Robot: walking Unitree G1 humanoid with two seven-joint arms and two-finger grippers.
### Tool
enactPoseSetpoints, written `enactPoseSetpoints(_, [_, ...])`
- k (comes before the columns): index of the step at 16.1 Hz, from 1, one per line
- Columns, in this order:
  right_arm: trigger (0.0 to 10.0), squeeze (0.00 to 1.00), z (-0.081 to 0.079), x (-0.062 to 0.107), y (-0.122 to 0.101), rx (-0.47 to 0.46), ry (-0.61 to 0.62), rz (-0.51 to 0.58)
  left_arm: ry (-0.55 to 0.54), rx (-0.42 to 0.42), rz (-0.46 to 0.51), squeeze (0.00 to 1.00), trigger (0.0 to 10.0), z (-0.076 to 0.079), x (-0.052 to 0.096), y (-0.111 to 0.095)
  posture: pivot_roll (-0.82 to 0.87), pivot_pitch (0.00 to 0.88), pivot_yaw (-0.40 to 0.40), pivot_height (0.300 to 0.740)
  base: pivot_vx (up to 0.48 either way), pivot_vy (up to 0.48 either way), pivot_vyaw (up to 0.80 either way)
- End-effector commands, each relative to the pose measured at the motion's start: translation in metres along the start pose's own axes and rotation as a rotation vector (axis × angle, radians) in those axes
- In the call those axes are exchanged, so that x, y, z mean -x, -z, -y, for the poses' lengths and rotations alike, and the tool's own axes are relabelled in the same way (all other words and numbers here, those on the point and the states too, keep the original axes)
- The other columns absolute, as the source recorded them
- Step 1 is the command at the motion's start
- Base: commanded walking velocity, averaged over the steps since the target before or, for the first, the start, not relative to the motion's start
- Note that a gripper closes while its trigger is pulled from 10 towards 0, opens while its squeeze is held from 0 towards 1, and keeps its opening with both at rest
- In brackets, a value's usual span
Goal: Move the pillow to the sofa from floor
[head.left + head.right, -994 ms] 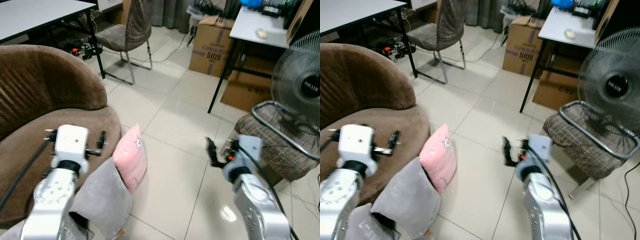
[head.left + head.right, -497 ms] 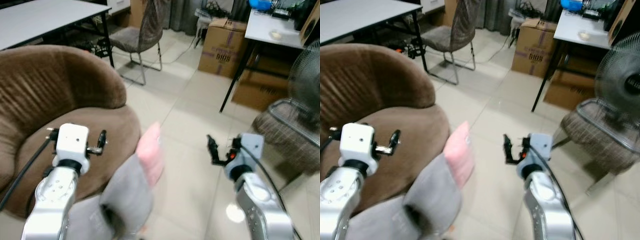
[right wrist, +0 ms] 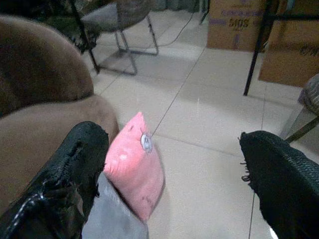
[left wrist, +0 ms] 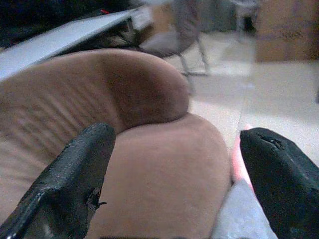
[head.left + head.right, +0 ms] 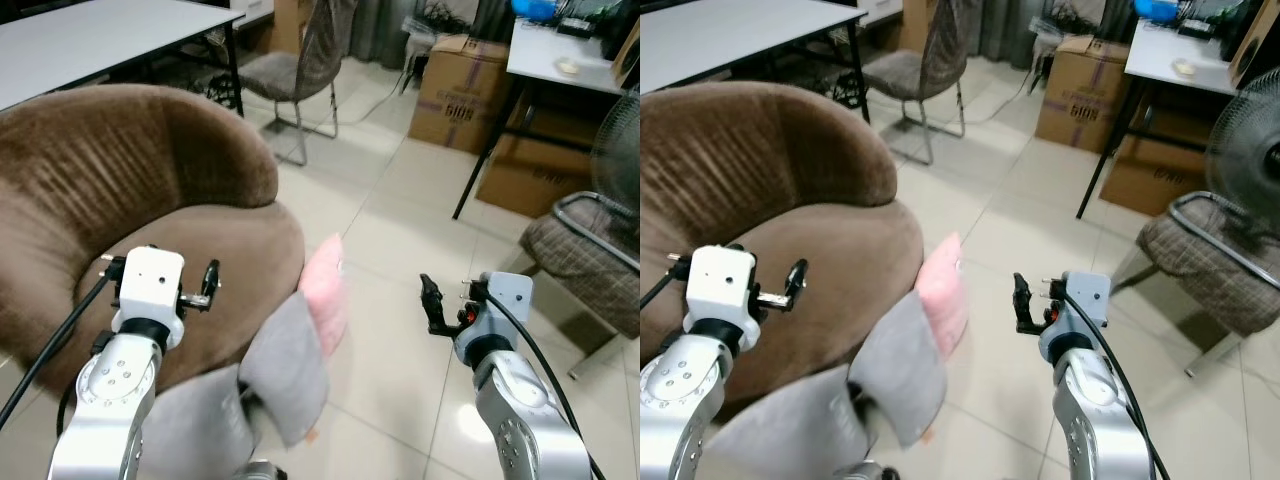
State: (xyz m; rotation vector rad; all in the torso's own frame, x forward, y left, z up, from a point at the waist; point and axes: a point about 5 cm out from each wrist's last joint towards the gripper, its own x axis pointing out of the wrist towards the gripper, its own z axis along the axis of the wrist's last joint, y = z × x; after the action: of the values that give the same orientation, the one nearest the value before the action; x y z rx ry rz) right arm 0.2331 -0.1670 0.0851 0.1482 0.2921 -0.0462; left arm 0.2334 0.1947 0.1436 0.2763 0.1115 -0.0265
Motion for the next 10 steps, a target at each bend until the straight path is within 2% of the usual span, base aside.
enactPoseSetpoints(1, [10.0, 0.00, -0.0011, -0.0017, -0.0055, 0.002, -0.003, 0.020, 0.001, 0.004, -0.028, 0.00, 10.0, 0.0010, 0.0021, 0.0060, 0.10, 0.000, -0.001, 0.740, 0.000, 0.000, 0.00])
enactPoseSetpoints(4, [10.0, 0.00, -0.0015, -0.0022, -0.0052, 0.003, -0.002, 0.020, 0.001, 0.005, -0.026, 0.00, 10.0, 0.0019, 0.0025, 0.0053, 0.10, 0.000, -0.001, 0.740, -0.275, 0.000, 0.00])
enactPoseSetpoints(10, [10.0, 0.00, 0.0006, -0.0045, -0.0039, 0.008, -0.003, 0.018, -0.005, 0.009, -0.024, 0.00, 10.0, 0.0015, 0.0019, 0.0053, 0.10, 0.000, -0.004, 0.740, 0.000, 0.000, 0.00])
